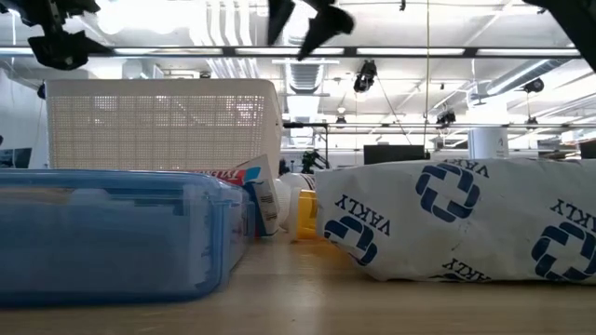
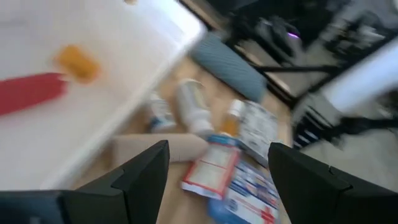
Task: Pick & place medical supplies in basket/bin
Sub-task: Put the light brown bandage into the white bin
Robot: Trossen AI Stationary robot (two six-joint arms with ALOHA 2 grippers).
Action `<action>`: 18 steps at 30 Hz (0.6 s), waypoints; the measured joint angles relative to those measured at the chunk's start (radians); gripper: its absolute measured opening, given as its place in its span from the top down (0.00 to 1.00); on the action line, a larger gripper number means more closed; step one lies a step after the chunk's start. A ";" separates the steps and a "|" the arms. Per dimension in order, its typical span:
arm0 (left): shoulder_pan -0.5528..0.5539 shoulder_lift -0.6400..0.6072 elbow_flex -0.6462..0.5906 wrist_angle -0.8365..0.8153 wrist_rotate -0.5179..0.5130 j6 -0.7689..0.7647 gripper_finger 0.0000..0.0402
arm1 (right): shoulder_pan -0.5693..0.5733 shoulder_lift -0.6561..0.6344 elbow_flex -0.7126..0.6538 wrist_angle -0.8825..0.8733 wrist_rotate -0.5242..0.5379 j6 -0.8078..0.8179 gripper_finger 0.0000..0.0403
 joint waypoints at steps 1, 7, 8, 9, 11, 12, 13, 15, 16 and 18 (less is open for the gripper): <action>0.000 0.000 0.000 0.000 0.041 0.017 0.37 | 0.015 -0.001 -0.001 -0.049 0.000 0.027 0.18; 0.000 0.000 0.006 0.000 0.122 0.138 0.39 | 0.105 -0.002 -0.030 -0.240 0.043 0.170 0.18; 0.000 0.000 0.015 -0.001 0.122 0.155 0.41 | 0.119 -0.002 -0.040 -0.240 0.049 0.192 0.18; 0.000 0.001 0.028 -0.002 0.122 0.169 0.42 | 0.132 -0.002 -0.049 -0.240 0.049 0.211 0.18; 0.000 0.009 0.069 0.005 0.123 0.179 0.45 | 0.158 -0.001 -0.068 -0.239 0.050 0.251 0.18; 0.000 0.016 0.092 0.014 0.125 0.180 0.46 | 0.170 -0.001 -0.078 -0.240 0.050 0.268 0.18; 0.000 0.023 0.120 0.023 0.126 0.180 0.48 | 0.182 -0.002 -0.089 -0.240 0.050 0.285 0.18; 0.000 0.038 0.177 0.047 0.126 0.182 0.50 | 0.203 -0.002 -0.113 -0.239 0.050 0.316 0.18; 0.000 0.047 0.206 0.058 0.127 0.181 0.51 | 0.214 -0.002 -0.126 -0.240 0.049 0.330 0.18; 0.000 0.067 0.256 0.067 0.129 0.181 0.52 | 0.233 -0.002 -0.150 -0.240 0.049 0.357 0.18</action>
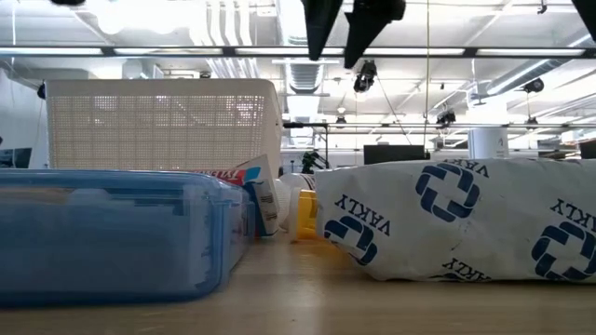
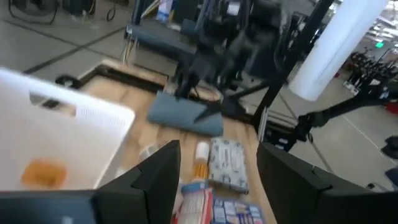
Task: Pick & place medical supplies in basket/bin
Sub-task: Put the light brown bandage into the white bin
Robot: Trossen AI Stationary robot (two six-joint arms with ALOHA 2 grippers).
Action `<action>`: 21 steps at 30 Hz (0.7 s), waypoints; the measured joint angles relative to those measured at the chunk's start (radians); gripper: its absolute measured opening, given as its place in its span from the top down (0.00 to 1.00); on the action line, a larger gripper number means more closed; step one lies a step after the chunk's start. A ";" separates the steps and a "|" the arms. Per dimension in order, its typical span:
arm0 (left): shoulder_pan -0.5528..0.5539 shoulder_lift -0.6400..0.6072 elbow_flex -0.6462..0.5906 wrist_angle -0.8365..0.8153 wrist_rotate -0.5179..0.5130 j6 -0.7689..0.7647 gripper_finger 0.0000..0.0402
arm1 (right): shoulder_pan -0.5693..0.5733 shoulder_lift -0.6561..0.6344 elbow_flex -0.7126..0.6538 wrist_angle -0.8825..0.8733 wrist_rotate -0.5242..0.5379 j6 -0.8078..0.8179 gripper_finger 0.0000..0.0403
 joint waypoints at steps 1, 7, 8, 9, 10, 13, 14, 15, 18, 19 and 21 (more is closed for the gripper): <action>0.000 0.013 0.018 -0.001 0.000 0.000 0.52 | 0.010 0.000 -0.012 -0.001 -0.001 0.015 0.18; 0.000 0.056 0.029 -0.004 0.013 -0.002 0.53 | 0.046 0.000 -0.096 -0.018 -0.035 0.135 0.18; 0.000 0.062 0.019 -0.006 0.023 0.001 0.53 | 0.052 -0.002 -0.112 -0.025 -0.039 0.164 0.18; 0.000 0.068 0.010 -0.006 0.032 0.001 0.53 | 0.060 -0.004 -0.127 -0.027 -0.046 0.189 0.18; 0.000 0.073 0.000 -0.006 0.040 0.002 0.53 | 0.068 -0.008 -0.141 -0.026 -0.055 0.211 0.18; -0.012 0.093 -0.020 -0.006 0.045 0.020 0.53 | 0.101 -0.018 -0.171 -0.025 -0.075 0.265 0.18; -0.018 0.103 -0.025 -0.002 0.046 0.029 0.53 | 0.114 -0.022 -0.181 -0.023 -0.077 0.283 0.18; -0.025 0.114 -0.028 0.011 0.047 0.033 0.53 | 0.125 -0.028 -0.189 -0.024 -0.078 0.305 0.18; -0.053 0.171 -0.032 0.081 0.049 0.034 0.53 | 0.153 -0.053 -0.216 -0.022 -0.078 0.376 0.19; -0.064 0.197 -0.032 0.111 0.049 0.034 0.53 | 0.161 -0.062 -0.224 -0.022 -0.077 0.396 0.19; -0.096 0.250 -0.032 0.161 0.048 0.034 0.53 | 0.171 -0.079 -0.240 -0.019 -0.066 0.431 0.19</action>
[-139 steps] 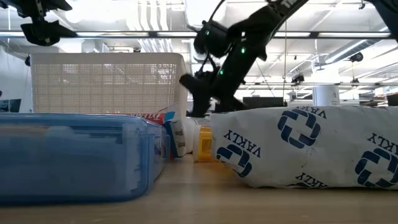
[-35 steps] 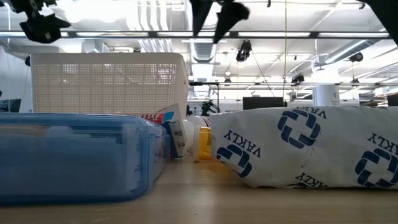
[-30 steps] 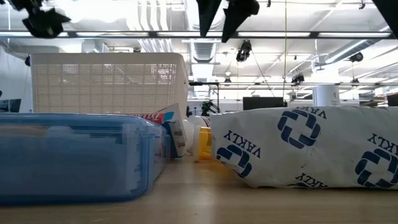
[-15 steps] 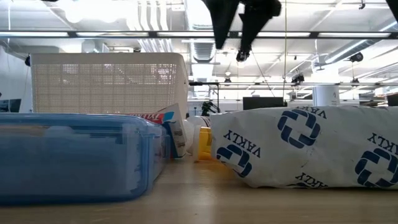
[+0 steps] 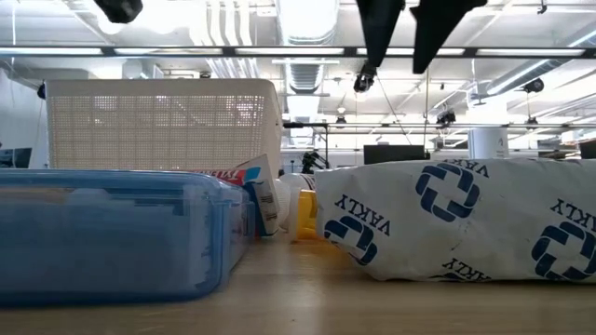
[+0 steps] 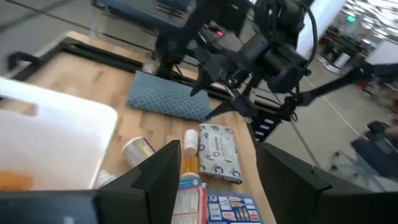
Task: Pick & place medical supplies in basket/bin
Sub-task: Put the light brown bandage into the white bin
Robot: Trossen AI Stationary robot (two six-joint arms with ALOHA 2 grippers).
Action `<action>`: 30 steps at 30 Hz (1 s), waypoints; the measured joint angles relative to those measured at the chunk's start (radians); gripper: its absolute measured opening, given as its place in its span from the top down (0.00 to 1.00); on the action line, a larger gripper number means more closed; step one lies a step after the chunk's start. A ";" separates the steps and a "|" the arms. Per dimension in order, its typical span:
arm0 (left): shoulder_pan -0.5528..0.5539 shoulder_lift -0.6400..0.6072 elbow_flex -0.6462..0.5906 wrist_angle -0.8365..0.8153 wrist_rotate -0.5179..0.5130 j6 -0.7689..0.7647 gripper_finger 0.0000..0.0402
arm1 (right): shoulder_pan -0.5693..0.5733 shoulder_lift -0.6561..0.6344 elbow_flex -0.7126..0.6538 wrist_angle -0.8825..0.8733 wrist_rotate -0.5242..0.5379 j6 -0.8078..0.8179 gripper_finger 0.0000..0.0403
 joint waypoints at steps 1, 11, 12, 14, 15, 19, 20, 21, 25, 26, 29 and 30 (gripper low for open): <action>-0.021 0.030 0.002 0.013 -0.001 0.000 0.53 | 0.003 -0.010 -0.009 0.001 0.008 0.018 0.19; -0.388 0.197 0.009 0.005 -0.274 0.039 0.53 | 0.053 -0.130 -0.133 0.023 0.071 0.193 0.21; -0.426 0.188 0.012 0.008 -0.312 0.046 0.53 | 0.060 -0.139 -0.146 0.026 0.072 0.202 0.21; -0.493 0.190 0.009 -0.001 -0.376 0.058 0.53 | 0.068 -0.153 -0.172 0.027 0.074 0.218 0.21; -0.522 0.189 0.008 -0.003 -0.397 0.060 0.53 | 0.072 -0.158 -0.187 0.028 0.074 0.225 0.21; -0.615 0.196 0.004 -0.039 -0.462 0.060 0.53 | 0.076 -0.167 -0.223 0.031 0.071 0.228 0.21; -0.634 0.196 0.004 -0.053 -0.477 0.060 0.53 | 0.076 -0.169 -0.228 0.031 0.071 0.225 0.21; -0.652 0.196 0.004 -0.077 -0.487 0.060 0.53 | 0.076 -0.172 -0.235 0.035 0.070 0.222 0.22; -0.720 0.216 -0.020 -0.129 -0.531 0.060 0.53 | 0.076 -0.189 -0.265 0.049 0.070 0.191 0.22; -0.739 0.224 -0.033 -0.135 -0.534 0.060 0.53 | 0.076 -0.191 -0.269 0.051 0.070 0.181 0.22; -0.793 0.255 -0.072 -0.128 -0.566 0.060 0.53 | 0.076 -0.196 -0.275 0.053 0.070 0.148 0.22; -0.807 0.270 -0.088 -0.127 -0.577 0.060 0.53 | 0.076 -0.198 -0.276 0.054 0.070 0.141 0.22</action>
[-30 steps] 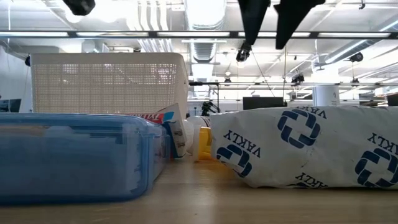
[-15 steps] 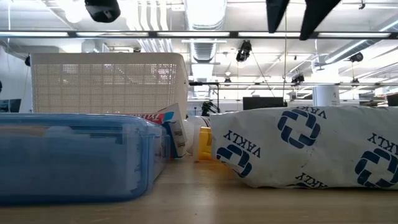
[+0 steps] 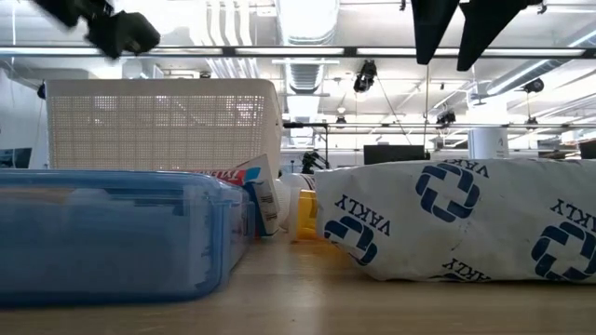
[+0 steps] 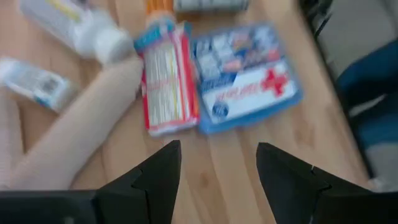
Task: Pick & place medical supplies in basket/bin
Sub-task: Put the light brown bandage into the white bin
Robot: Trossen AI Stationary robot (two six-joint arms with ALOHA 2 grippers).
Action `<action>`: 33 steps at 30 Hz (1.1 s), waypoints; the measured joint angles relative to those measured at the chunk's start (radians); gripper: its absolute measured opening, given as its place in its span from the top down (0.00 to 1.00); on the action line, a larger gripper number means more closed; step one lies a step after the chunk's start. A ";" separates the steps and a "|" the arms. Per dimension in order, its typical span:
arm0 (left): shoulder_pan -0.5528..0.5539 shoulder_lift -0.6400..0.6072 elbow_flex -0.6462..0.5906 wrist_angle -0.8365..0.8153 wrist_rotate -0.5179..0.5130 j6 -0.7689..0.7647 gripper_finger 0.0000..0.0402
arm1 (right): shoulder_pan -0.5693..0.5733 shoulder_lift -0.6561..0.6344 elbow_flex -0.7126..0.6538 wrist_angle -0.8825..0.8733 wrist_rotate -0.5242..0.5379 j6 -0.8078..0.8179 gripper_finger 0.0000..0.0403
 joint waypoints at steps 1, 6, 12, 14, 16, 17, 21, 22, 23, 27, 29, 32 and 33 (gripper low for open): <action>-0.010 0.017 -0.016 0.012 -0.007 0.000 0.53 | 0.000 0.000 -0.002 0.001 0.000 -0.007 0.22; -0.016 0.065 -0.055 0.186 0.028 0.060 0.53 | 0.000 -0.002 -0.008 0.002 0.001 -0.047 0.22; -0.011 0.118 -0.037 0.223 -0.042 0.181 0.53 | 0.001 -0.003 -0.008 0.003 -0.002 -0.057 0.22; -0.010 0.162 -0.030 0.224 -0.058 0.211 0.53 | 0.002 -0.003 -0.008 0.004 -0.009 -0.057 0.22; -0.011 0.225 -0.018 0.224 -0.057 0.215 0.53 | 0.006 -0.003 -0.008 0.008 -0.024 -0.073 0.22; -0.012 0.260 -0.011 0.226 -0.057 0.216 0.53 | 0.007 -0.003 -0.008 0.011 -0.029 -0.087 0.22; -0.012 0.413 0.033 0.225 -0.074 0.231 0.53 | 0.017 -0.003 -0.008 0.015 -0.037 -0.105 0.22; -0.012 0.449 0.048 0.222 -0.098 0.246 0.53 | 0.020 -0.003 -0.008 0.015 -0.038 -0.105 0.22; -0.012 0.483 0.064 0.216 -0.113 0.267 0.52 | 0.024 -0.003 -0.008 0.015 -0.038 -0.105 0.22; -0.012 0.586 0.143 0.174 -0.213 0.321 0.48 | 0.042 -0.003 -0.008 0.018 -0.038 -0.092 0.22; -0.012 0.617 0.180 0.134 -0.281 0.358 0.44 | 0.053 -0.003 -0.008 0.019 -0.038 -0.079 0.22; -0.011 0.648 0.220 0.114 -0.348 0.424 0.37 | 0.068 -0.003 -0.007 0.020 -0.030 -0.063 0.22; -0.011 0.654 0.227 0.111 -0.351 0.446 0.36 | 0.072 -0.003 -0.007 0.020 -0.030 -0.056 0.22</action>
